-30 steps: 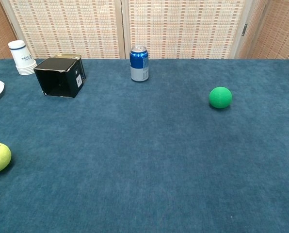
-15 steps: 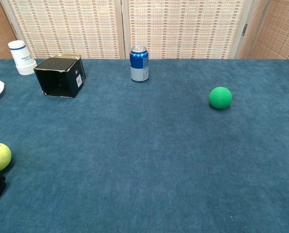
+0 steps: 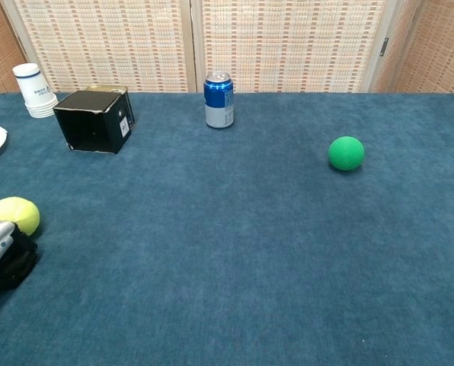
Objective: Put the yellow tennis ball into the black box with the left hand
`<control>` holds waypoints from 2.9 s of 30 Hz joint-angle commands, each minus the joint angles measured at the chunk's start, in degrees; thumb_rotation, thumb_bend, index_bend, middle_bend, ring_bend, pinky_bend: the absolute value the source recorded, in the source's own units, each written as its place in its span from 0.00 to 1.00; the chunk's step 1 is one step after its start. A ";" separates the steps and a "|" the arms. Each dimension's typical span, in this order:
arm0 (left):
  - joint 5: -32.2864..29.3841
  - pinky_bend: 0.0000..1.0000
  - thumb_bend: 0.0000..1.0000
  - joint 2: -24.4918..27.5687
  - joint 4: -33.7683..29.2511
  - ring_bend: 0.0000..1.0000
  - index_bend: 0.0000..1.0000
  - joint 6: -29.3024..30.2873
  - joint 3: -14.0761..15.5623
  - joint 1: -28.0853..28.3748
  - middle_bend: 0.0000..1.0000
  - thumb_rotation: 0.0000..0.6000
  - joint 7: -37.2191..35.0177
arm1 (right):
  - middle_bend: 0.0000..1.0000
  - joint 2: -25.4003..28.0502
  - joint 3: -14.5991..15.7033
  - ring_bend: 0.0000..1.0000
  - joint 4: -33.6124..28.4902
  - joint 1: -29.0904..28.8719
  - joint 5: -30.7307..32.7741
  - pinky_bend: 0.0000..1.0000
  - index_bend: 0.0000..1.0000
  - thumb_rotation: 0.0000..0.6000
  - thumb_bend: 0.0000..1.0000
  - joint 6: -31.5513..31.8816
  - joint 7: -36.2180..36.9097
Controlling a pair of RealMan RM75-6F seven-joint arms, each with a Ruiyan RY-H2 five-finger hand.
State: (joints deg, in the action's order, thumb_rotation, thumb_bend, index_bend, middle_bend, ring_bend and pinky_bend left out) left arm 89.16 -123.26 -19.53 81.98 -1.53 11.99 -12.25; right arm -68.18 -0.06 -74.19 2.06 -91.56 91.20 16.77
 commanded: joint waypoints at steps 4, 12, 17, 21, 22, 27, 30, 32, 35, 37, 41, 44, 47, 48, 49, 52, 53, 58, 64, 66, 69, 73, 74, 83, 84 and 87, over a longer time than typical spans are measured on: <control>-1.71 1.00 0.69 -0.74 1.45 1.00 1.00 -3.10 -1.86 3.47 1.00 1.00 -0.52 | 0.04 0.02 -0.09 0.00 -0.12 -0.12 0.27 0.00 0.19 0.80 0.00 -0.25 -0.06; -3.47 1.00 0.69 -1.31 2.22 1.00 1.00 -7.64 -3.97 8.82 1.00 1.00 -0.55 | 0.04 0.09 -0.14 0.00 -0.40 -0.20 0.58 0.00 0.19 0.80 0.00 -0.54 -0.31; -5.10 1.00 0.69 -1.20 3.26 1.00 1.00 -12.10 -5.92 13.58 1.00 1.00 -1.04 | 0.04 0.12 -0.23 0.00 -0.47 -0.38 0.88 0.00 0.19 0.80 0.00 -0.97 -0.34; -6.40 1.00 0.69 -0.77 4.53 1.00 1.00 -15.71 -7.44 17.57 1.00 1.00 -1.51 | 0.04 0.12 -0.44 0.00 -0.70 -0.58 1.36 0.00 0.19 0.80 0.00 -1.49 -0.67; -6.68 1.00 0.69 -0.61 4.76 1.00 1.00 -16.54 -7.75 18.41 1.00 1.00 -1.72 | 0.04 0.13 -0.48 0.00 -0.74 -0.59 1.47 0.00 0.19 0.80 0.00 -1.56 -0.73; -7.60 1.00 0.69 0.27 6.01 1.00 1.00 -19.98 -8.72 22.45 1.00 1.00 -2.40 | 0.04 0.16 -0.81 0.00 -1.12 -0.77 2.26 0.00 0.19 0.80 0.00 -2.19 -1.18; -7.67 1.00 0.69 0.62 6.59 1.00 1.00 -21.08 -8.76 24.24 1.00 1.00 -3.18 | 0.04 0.15 -0.97 0.00 -1.48 -1.00 2.71 0.00 0.19 0.80 0.00 -2.81 -1.73; -7.49 1.00 0.69 0.69 7.22 1.00 1.00 -21.21 -8.59 25.22 1.00 1.00 -3.29 | 0.04 0.15 -1.04 0.00 -1.76 -1.13 2.91 0.00 0.19 0.80 0.00 -3.11 -2.16; -7.43 1.00 0.67 0.75 8.23 1.00 1.00 -21.45 -8.52 26.67 1.00 1.00 -4.76 | 0.04 0.12 -1.00 0.00 -2.13 -1.23 2.99 0.00 0.19 0.80 0.00 -3.40 -2.87; -7.16 1.00 0.65 1.11 9.03 1.00 1.00 -22.39 -8.13 27.57 1.00 1.00 -5.95 | 0.04 0.10 -0.98 0.00 -2.34 -1.23 3.00 0.00 0.19 0.80 0.00 -3.42 -3.23; -4.35 0.54 0.46 3.91 9.27 0.46 0.70 -31.08 -4.37 29.06 0.55 0.54 -8.43 | 0.04 0.11 -0.76 0.00 -2.54 -1.26 2.67 0.00 0.19 0.80 0.00 -3.43 -3.60; -3.80 0.06 0.40 5.42 9.15 0.03 0.33 -33.84 -3.49 30.13 0.10 0.46 -10.23 | 0.04 0.19 -0.50 0.00 -2.54 -1.33 2.29 0.00 0.19 0.80 0.00 -3.53 -3.56; -3.71 0.00 0.38 5.83 10.36 0.00 0.23 -31.59 -3.37 30.14 0.00 0.36 -10.55 | 0.04 0.19 -0.34 0.00 -2.55 -1.31 2.03 0.00 0.19 0.80 0.00 -3.44 -3.58; -3.81 0.00 0.37 5.90 10.78 0.00 0.22 -30.59 -3.45 30.02 0.00 0.31 -10.75 | 0.04 0.19 -0.33 0.00 -2.55 -1.33 2.04 0.00 0.19 0.80 0.00 -3.49 -3.57; -3.95 0.00 0.37 5.94 11.03 0.00 0.21 -29.80 -3.57 29.91 0.00 0.28 -10.91 | 0.04 0.18 -0.35 0.00 -2.55 -1.37 2.12 0.00 0.19 0.80 0.00 -3.60 -3.63; -4.27 0.00 0.37 6.11 11.60 0.00 0.18 -27.75 -3.80 29.49 0.00 0.22 -11.41 | 0.04 0.20 -0.38 0.00 -2.73 -1.57 2.37 0.00 0.19 0.80 0.00 -4.12 -3.93; -4.51 0.00 0.37 6.14 11.72 0.00 0.18 -27.18 -4.00 29.34 0.00 0.21 -11.51 | 0.04 0.21 -0.36 0.00 -2.80 -1.62 2.36 0.00 0.19 0.80 0.00 -4.20 -4.08; -5.07 0.00 0.37 6.40 12.10 0.00 0.16 -27.53 -4.19 29.00 0.00 0.16 -11.45 | 0.04 0.27 0.04 0.00 -3.03 -1.64 1.72 0.00 0.19 0.80 0.00 -4.11 -4.42; -4.90 0.00 0.37 6.50 11.78 0.00 0.14 -28.81 -3.57 28.67 0.00 0.16 -11.38 | 0.04 0.20 0.04 0.00 -2.81 -1.50 1.58 0.00 0.18 0.80 0.00 -3.62 -4.12; -5.06 0.00 0.36 6.51 11.58 0.00 0.13 -28.94 -3.62 28.66 0.00 0.16 -11.67 | 0.04 0.18 0.01 0.00 -2.66 -1.43 1.57 0.00 0.18 0.80 0.00 -3.42 -3.91; -4.96 0.00 0.36 6.53 11.47 0.00 0.13 -28.99 -3.40 28.75 0.00 0.17 -11.60 | 0.04 0.16 0.00 0.00 -2.46 -1.38 1.51 0.00 0.18 0.80 0.00 -3.24 -3.67; -5.02 0.00 0.36 6.55 11.29 0.00 0.12 -29.04 -3.31 28.86 0.00 0.17 -11.48 | 0.04 0.13 -0.02 0.00 -2.26 -1.26 1.48 0.00 0.18 0.80 0.00 -2.92 -3.36; -5.05 0.00 0.35 6.54 11.26 0.00 0.12 -29.04 -3.30 28.88 0.00 0.17 -11.40 | 0.04 0.13 -0.01 0.00 -2.19 -1.23 1.42 0.00 0.18 0.80 0.00 -2.82 -3.24; -5.81 0.00 0.35 6.45 10.94 0.00 0.12 -27.77 -3.72 27.77 0.00 0.17 -11.09 | 0.04 0.15 -0.02 0.00 -2.11 -1.31 1.32 0.00 0.18 0.80 0.00 -2.77 -3.12; -6.16 0.00 0.35 6.41 10.78 0.00 0.12 -27.41 -4.03 27.39 0.00 0.17 -11.14 | 0.04 0.16 -0.02 0.00 -2.08 -1.31 1.31 0.00 0.18 0.80 0.00 -2.75 -3.06; -6.75 0.00 0.35 6.50 10.06 0.00 0.12 -24.50 -4.43 25.06 0.00 0.18 -10.76 | 0.04 0.23 -0.17 0.00 -2.07 -1.31 1.59 0.00 0.18 0.80 0.00 -2.79 -2.76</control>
State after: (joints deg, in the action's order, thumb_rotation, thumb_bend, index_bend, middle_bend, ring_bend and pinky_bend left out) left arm 82.80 -116.81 -8.98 55.96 -5.67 38.33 -23.20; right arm -67.97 -0.20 -76.26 0.75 -90.02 88.42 13.98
